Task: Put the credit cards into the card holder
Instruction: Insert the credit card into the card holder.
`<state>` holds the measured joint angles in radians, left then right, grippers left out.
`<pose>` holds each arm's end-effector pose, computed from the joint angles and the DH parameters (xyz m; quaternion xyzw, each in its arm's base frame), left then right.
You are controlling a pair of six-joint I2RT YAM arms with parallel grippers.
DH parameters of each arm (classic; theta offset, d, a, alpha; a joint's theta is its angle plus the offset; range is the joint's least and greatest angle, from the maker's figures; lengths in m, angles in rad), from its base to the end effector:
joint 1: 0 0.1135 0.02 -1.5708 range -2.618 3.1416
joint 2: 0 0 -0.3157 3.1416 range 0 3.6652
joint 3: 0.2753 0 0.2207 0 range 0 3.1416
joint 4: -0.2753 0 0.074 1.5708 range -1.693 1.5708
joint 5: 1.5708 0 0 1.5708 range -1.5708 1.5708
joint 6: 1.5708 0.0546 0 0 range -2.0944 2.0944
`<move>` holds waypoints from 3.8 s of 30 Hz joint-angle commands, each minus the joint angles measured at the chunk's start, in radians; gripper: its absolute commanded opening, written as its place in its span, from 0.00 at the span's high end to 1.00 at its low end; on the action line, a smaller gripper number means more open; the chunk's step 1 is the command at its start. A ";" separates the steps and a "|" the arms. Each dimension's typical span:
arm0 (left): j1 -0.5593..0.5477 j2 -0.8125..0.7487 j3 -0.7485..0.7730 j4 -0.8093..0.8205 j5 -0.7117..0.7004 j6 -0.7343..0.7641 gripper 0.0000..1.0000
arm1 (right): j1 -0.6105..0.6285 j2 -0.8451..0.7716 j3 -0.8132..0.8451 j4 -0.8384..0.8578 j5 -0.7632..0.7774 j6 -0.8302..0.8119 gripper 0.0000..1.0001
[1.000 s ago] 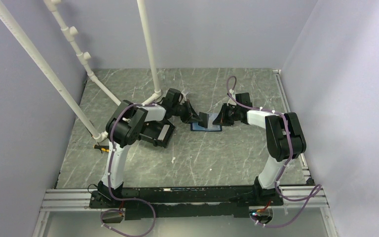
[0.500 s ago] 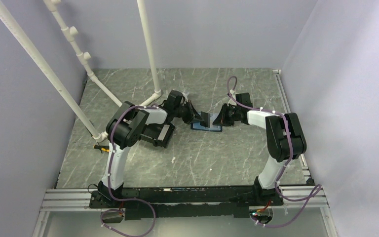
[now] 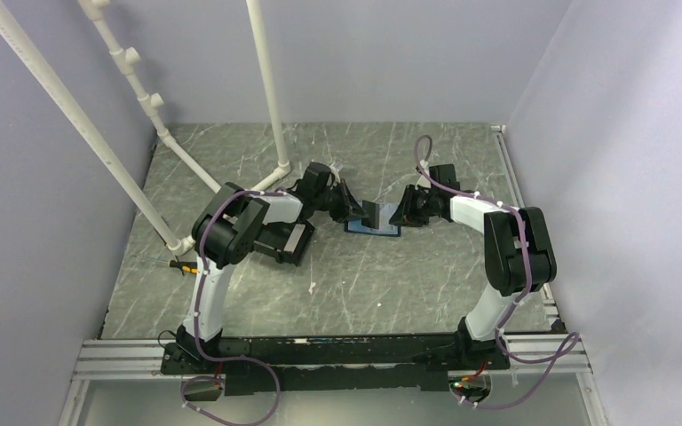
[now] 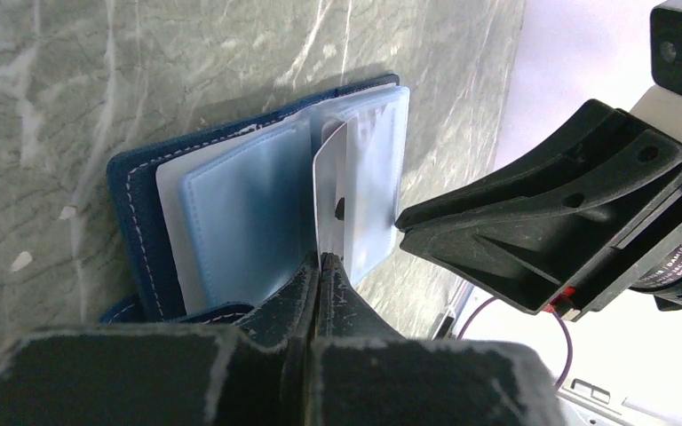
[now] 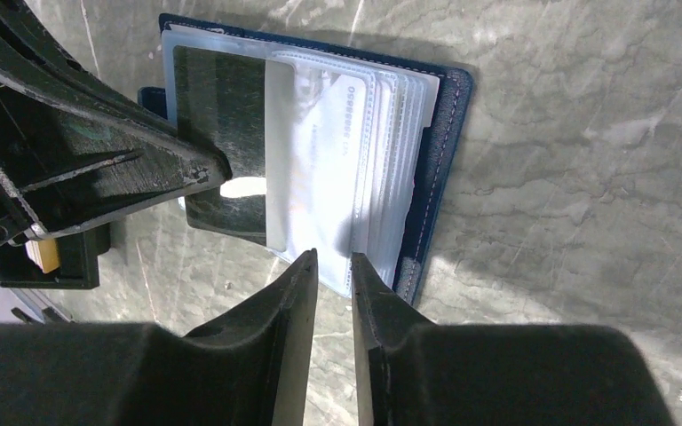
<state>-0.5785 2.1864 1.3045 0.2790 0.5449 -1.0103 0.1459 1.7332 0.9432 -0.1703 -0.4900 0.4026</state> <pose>0.3890 -0.2878 0.1770 -0.0603 0.8595 -0.4866 0.1441 0.3259 0.0739 0.2163 0.0461 0.9270 0.3017 0.2180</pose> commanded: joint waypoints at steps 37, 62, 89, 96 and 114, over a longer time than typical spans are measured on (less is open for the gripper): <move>-0.143 0.020 0.286 -0.396 -0.037 0.542 0.43 | -0.005 0.040 0.045 -0.014 0.032 -0.030 0.98; -0.056 0.014 0.345 -0.523 -0.164 0.484 0.17 | -0.006 0.070 0.064 -0.018 0.034 -0.038 0.99; -0.102 0.055 0.367 -0.408 0.033 0.395 0.19 | -0.057 -0.001 0.033 -0.041 0.056 -0.023 0.88; -0.090 0.034 0.381 -0.526 -0.060 0.393 0.16 | -0.060 0.006 -0.002 0.018 -0.042 -0.004 0.74; -0.077 -0.009 0.464 -0.641 0.053 0.436 0.14 | -0.052 0.000 0.028 -0.027 0.017 -0.018 0.76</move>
<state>-0.6834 2.2799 1.7355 -0.2356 0.5358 -0.6285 0.0856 1.7771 0.9325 -0.1665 -0.5484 0.4263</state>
